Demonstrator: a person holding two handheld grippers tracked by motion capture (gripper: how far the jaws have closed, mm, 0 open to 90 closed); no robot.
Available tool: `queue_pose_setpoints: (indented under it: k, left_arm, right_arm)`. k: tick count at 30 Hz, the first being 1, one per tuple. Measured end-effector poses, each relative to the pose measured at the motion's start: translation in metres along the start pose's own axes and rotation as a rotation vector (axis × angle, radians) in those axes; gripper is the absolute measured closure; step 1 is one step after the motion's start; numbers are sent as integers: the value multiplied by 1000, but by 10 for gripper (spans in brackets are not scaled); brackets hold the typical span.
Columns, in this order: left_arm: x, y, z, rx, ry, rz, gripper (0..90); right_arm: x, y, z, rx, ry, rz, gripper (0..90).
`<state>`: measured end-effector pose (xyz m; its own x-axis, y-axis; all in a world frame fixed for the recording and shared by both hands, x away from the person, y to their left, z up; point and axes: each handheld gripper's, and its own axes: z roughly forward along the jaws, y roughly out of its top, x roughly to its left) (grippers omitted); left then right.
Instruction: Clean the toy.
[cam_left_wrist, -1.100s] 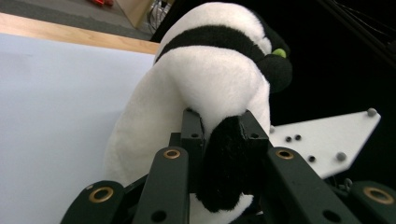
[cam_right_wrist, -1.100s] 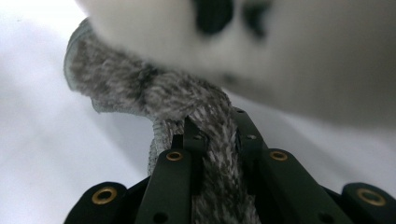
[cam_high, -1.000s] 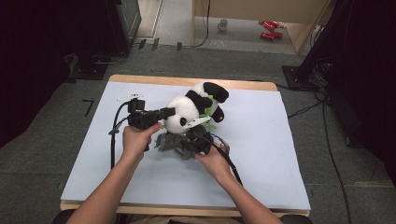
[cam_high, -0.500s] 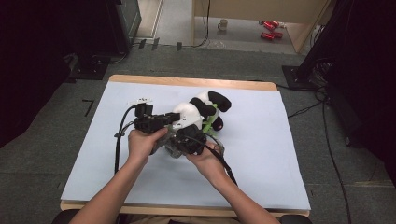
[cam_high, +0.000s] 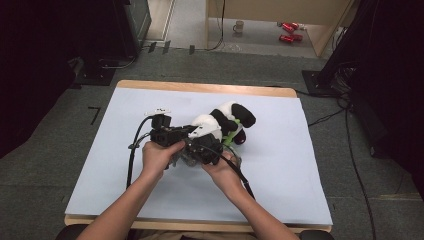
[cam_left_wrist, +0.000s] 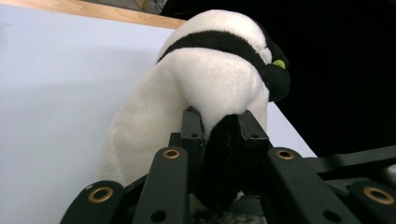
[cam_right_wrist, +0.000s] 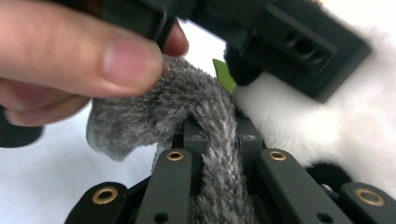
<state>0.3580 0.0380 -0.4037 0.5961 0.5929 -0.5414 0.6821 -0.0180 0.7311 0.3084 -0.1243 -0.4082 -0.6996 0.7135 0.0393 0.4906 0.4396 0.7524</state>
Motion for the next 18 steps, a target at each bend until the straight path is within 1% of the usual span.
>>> queue_pose_setpoints:
  k: [5, 8, 10, 13, 15, 18]
  left_arm:
    - [2, 2, -3, -14, -11, -17, 772]
    - [4, 3, -6, -24, -15, -21, 772]
    - [5, 4, -6, -26, -16, -27, 771]
    - [6, 4, -7, -26, -18, -32, 771]
    - [7, 5, -8, -29, -21, -37, 771]
    - [9, 8, -12, -48, -28, -47, 771]
  right_arm:
    - [1, -6, 9, 17, -10, -13, 805]
    - [0, -11, 15, 30, -15, -9, 805]
    - [-1, -12, 16, 28, -17, -4, 805]
    - [0, -12, 16, 26, -16, -16, 804]
    - [-1, -13, 17, 38, -14, -20, 804]
    - [-3, -17, 21, 65, -17, -10, 804]
